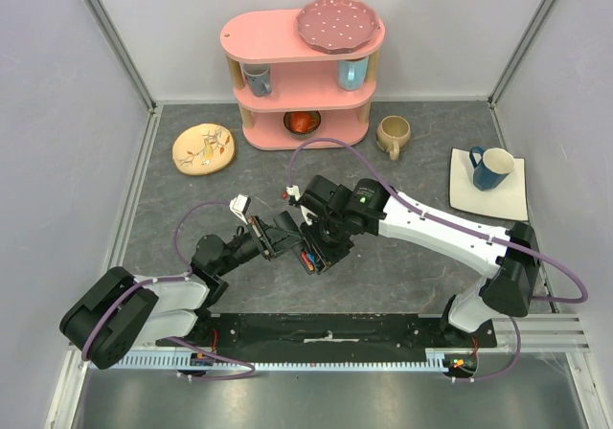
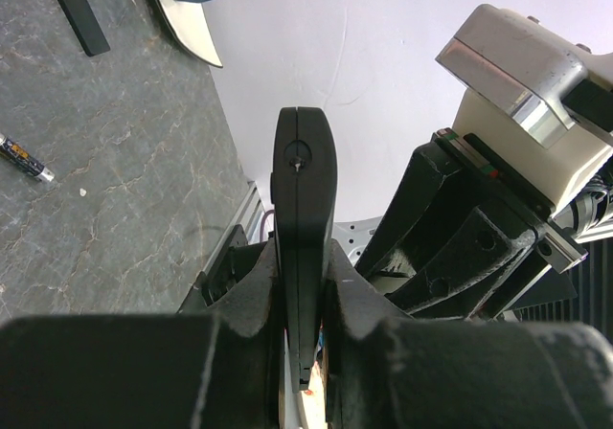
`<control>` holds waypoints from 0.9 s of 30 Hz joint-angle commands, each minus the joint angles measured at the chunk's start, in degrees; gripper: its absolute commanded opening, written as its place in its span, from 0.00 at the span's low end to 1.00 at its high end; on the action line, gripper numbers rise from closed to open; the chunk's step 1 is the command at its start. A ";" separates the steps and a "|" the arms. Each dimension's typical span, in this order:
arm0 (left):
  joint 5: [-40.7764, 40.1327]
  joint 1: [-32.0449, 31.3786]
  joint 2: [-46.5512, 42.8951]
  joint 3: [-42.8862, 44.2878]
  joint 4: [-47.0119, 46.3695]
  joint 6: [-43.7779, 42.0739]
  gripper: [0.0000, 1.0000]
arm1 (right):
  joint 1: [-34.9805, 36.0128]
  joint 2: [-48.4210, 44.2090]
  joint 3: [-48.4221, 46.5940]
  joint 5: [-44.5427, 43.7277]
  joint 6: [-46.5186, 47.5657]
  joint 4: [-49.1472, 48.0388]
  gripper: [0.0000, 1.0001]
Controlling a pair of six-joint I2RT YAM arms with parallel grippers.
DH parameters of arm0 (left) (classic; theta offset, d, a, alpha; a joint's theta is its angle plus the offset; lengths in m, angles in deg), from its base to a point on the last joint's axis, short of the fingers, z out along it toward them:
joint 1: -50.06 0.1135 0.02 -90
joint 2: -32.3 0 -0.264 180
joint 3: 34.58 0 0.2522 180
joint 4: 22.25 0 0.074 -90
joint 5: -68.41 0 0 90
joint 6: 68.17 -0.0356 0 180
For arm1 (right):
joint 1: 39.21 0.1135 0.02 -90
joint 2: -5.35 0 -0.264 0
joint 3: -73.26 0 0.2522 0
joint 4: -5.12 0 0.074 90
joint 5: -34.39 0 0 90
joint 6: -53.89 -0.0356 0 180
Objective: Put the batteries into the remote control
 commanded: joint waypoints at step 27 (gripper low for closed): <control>-0.03 -0.50 0.17 0.45 -5.71 -0.98 0.02 | -0.35 -0.17 -6.34 0.04 0.79 0.23 0.46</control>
